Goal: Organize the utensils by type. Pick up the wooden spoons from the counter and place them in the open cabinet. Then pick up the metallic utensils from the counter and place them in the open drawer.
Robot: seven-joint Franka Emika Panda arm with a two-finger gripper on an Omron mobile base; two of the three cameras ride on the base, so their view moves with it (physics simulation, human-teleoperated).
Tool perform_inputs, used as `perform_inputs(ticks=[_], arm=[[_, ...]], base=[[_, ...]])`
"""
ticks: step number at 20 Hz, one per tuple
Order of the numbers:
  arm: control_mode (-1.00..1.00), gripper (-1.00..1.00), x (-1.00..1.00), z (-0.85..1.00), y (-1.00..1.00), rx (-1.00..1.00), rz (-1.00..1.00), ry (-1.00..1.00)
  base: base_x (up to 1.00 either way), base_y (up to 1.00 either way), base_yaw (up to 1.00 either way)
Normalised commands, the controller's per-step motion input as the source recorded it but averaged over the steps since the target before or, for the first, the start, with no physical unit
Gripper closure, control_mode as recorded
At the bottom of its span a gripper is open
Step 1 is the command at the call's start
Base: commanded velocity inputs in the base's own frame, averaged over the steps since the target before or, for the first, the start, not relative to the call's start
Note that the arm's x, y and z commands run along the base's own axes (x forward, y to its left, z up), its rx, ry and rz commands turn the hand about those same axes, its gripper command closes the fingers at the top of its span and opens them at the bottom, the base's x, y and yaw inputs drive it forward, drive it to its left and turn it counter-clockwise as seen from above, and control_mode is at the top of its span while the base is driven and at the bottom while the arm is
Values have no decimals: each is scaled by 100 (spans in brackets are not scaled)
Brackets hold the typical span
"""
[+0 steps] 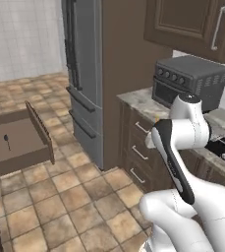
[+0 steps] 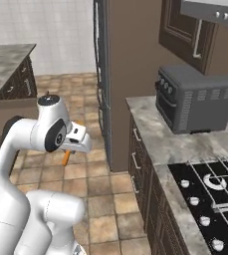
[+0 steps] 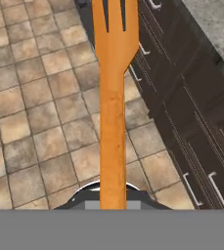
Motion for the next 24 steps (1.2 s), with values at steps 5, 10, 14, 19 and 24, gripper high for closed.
perform_inputs(ticks=[5, 10, 14, 19, 24], arm=[[100, 100, 0, 0, 0, 0, 0, 0], [100, 100, 0, 0, 0, 0, 0, 0], [100, 100, 0, 0, 0, 0, 0, 0], [100, 100, 0, 0, 0, 0, 0, 0], [100, 100, 0, 0, 0, 0, 0, 0]], base=[[58, 69, 19], [48, 69, 8], [35, 76, 11], [28, 51, 30], [27, 38, 33]])
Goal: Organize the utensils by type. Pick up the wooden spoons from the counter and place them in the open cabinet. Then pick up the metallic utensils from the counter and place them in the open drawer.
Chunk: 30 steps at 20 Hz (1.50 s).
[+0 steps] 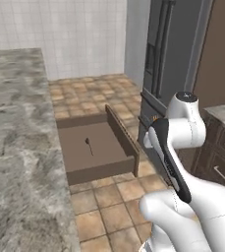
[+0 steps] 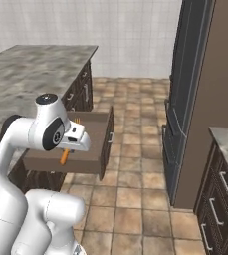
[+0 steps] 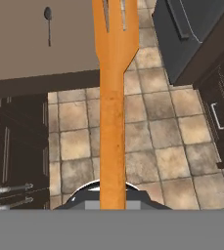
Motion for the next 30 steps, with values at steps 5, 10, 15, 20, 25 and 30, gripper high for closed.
perform_inputs(ticks=[5, 10, 15, 20, 25, 30], arm=[[100, 100, 0, 0, 0, 0, 0, 0], [100, 100, 0, 0, 0, 0, 0, 0], [100, 100, 0, 0, 0, 0, 0, 0], [100, 100, 0, 0, 0, 0, 0, 0], [100, 100, 0, 0, 0, 0, 0, 0], [100, 100, 0, 0, 0, 0, 0, 0]], base=[[66, 33, 22], [64, 36, 22], [40, 34, 11], [34, 27, 2], [25, 16, 0], [19, 10, 0]])
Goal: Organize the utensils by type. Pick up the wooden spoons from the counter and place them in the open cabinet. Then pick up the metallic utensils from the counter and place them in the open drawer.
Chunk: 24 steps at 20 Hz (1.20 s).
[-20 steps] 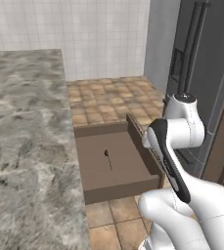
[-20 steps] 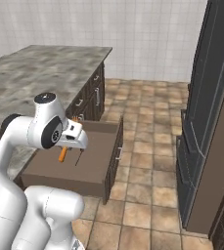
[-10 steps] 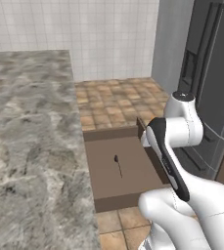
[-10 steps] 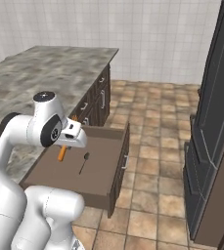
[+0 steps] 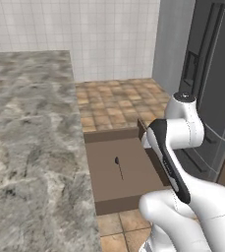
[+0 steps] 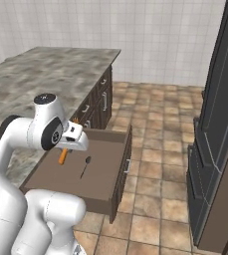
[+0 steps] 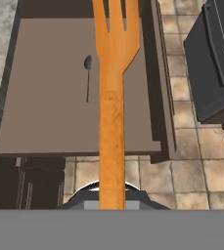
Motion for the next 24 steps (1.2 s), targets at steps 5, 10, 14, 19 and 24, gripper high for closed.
perform_inputs(ticks=[5, 10, 14, 19, 24], arm=[[-100, 100, 16, -7, 5, 0, -1, 2], [-100, 100, 54, -32, 8, 0, 0, 21], [-100, 100, 65, -45, 1, 0, 0, 20], [-100, 100, 68, -48, 0, 0, 2, 20], [-100, 100, 67, -74, 2, 0, 3, 10]], base=[[8, 3, 0], [0, 0, 0], [0, 0, 0], [0, 0, 0], [0, 0, 0]])
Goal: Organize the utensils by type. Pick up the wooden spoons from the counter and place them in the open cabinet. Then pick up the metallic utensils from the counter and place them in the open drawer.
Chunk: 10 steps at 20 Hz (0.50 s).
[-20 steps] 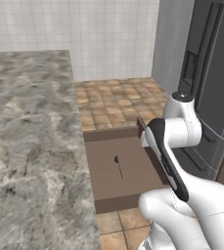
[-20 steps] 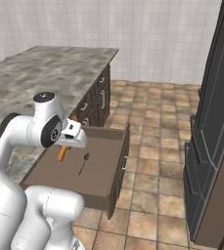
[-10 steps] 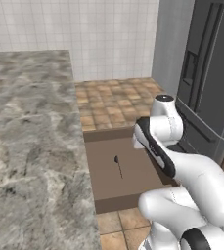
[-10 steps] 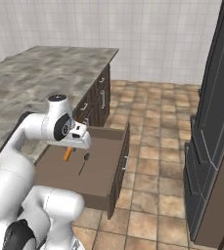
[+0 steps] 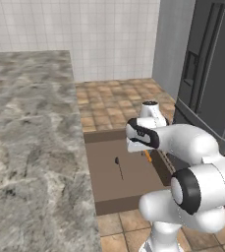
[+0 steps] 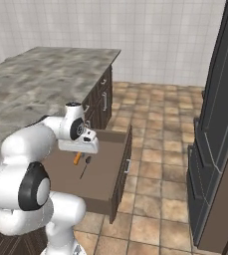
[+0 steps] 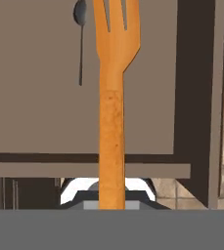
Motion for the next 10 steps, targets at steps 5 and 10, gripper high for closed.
perform_inputs(ticks=[5, 10], arm=[[-100, 100, 63, -69, 0, 0, 1, 0], [-100, 100, 60, -57, 0, 0, 0, 0]], base=[[0, 0, 0], [0, 0, 0]])
